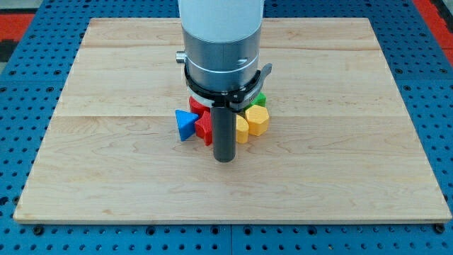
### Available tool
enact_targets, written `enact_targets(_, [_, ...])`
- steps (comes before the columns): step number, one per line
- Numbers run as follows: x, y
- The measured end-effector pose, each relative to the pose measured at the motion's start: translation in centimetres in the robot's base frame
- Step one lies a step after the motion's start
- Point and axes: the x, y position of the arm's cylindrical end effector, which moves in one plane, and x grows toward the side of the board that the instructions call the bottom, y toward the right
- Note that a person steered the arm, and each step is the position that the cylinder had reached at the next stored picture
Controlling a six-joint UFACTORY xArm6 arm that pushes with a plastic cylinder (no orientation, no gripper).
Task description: Separate green star and red star from group of blocks
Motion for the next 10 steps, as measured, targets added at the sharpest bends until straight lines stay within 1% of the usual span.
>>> enact_targets(1, [0.5, 0.0])
enact_targets(4, [-0.2, -0.6])
enact_targets(5, [-0.2, -1.6])
enact_targets(6, [-0.2, -4.9])
enact_targets(8, [-2.5, -4.2])
enact_targets(10, [-2.6, -4.2])
